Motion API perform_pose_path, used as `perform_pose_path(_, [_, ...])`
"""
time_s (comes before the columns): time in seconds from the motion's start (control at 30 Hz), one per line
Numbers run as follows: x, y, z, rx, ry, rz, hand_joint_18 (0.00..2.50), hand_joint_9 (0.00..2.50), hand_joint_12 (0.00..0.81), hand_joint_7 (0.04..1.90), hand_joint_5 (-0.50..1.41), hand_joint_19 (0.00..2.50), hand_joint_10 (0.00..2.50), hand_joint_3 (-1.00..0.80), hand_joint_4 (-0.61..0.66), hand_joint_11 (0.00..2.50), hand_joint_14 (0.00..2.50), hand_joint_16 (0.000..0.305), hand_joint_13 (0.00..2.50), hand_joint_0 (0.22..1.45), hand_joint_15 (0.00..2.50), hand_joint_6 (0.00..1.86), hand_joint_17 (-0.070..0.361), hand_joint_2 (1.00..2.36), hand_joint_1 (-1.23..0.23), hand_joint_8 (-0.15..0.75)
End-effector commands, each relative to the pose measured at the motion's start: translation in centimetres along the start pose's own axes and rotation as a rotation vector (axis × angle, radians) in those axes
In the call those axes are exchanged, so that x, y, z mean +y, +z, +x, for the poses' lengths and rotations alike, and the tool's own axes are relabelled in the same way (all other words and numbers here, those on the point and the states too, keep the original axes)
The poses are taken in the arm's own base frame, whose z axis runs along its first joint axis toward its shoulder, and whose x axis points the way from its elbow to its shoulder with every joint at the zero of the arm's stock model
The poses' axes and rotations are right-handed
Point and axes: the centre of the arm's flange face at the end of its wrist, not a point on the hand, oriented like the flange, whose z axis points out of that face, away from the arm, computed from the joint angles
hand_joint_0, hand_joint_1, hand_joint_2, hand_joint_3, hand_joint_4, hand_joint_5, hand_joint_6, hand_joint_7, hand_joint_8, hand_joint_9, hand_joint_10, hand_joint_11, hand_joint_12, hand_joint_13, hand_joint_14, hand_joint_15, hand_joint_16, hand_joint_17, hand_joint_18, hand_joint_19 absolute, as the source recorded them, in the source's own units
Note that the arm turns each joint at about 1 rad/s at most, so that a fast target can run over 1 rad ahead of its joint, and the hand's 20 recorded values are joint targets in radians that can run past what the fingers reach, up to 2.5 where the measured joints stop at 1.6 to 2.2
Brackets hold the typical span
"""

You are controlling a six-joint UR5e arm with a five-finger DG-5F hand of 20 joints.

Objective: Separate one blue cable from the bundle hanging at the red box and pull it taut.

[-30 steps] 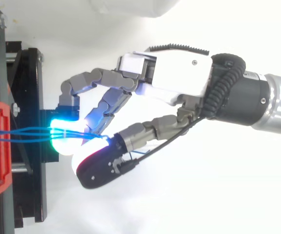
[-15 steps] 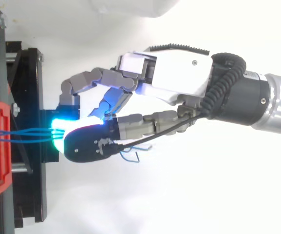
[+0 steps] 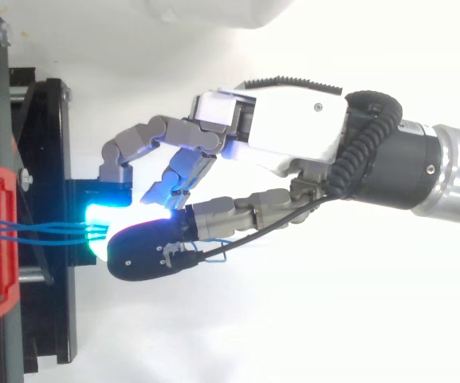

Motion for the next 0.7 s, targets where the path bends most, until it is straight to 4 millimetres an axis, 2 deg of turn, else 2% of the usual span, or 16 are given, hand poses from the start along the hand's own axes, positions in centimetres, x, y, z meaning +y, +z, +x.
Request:
perform_pose_path(0.0, [-0.02,-0.01,-0.01,-0.004,0.008,0.001,0.95,0.97,0.371,1.01,-0.2,0.56,0.02,-0.17,0.18,0.74,0.02,0.04,1.11,0.69,0.59,0.81,0.089,1.02,-0.79,0.315])
perform_pose_path(0.3, [-0.05,-0.07,0.08,-0.004,0.028,0.006,0.95,0.95,0.37,1.01,-0.21,0.54,0.02,-0.34,0.19,0.77,0.02,0.039,1.11,0.73,0.61,0.85,0.088,1.01,-0.88,0.315])
perform_pose_path(0.67, [0.04,-0.05,-0.27,-0.006,0.034,0.007,0.95,0.97,0.369,1.01,-0.21,0.54,0.02,-0.48,0.21,0.78,0.02,0.038,1.11,0.73,0.61,0.85,0.086,1.0,-0.87,0.321])
